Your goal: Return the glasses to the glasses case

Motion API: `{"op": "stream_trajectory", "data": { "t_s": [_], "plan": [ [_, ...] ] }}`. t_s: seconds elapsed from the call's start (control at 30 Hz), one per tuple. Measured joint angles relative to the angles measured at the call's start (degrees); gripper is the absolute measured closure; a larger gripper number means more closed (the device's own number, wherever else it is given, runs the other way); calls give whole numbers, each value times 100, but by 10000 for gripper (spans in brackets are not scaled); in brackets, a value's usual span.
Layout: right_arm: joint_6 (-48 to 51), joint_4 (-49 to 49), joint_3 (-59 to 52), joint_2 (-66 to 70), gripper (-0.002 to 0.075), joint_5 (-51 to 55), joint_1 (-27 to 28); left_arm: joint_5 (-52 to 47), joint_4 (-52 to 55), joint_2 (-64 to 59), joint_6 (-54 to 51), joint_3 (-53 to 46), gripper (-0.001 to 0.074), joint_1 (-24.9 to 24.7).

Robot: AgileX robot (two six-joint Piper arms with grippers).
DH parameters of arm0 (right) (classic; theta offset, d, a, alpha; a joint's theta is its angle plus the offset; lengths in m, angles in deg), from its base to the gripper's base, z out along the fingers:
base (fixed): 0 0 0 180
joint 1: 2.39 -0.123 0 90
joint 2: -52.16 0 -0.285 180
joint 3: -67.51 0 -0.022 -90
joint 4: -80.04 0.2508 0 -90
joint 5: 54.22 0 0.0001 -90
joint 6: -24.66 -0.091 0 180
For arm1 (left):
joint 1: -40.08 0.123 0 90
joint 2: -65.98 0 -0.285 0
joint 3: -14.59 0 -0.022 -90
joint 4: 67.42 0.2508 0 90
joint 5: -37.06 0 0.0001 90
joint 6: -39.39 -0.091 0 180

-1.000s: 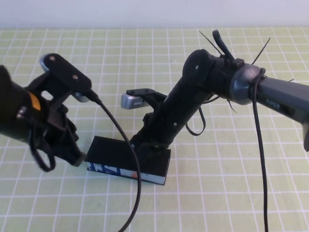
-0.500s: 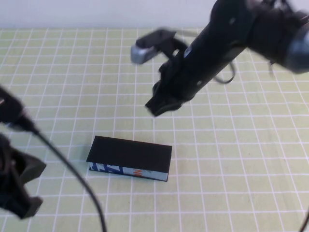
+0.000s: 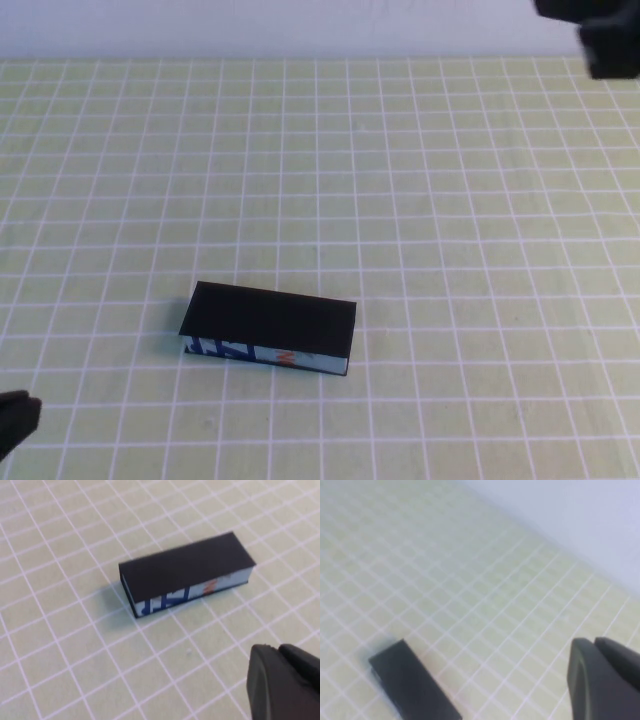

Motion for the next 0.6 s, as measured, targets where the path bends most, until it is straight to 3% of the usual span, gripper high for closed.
{"op": "stream_trajectory", "data": {
  "t_s": [0.17,0.33,0.6],
  "plan": [
    [-18,-51,-2043,-1782,743,-1184,0,172,0,245,78,-35,738,0],
    [-156,112,-3865,-3522,743,-1554,0,377,11,267,78,-46,738,0],
    [-1875,-767,-5884,-5181,743,-1898,0,560,11,221,67,-46,738,0]
  ]
}}
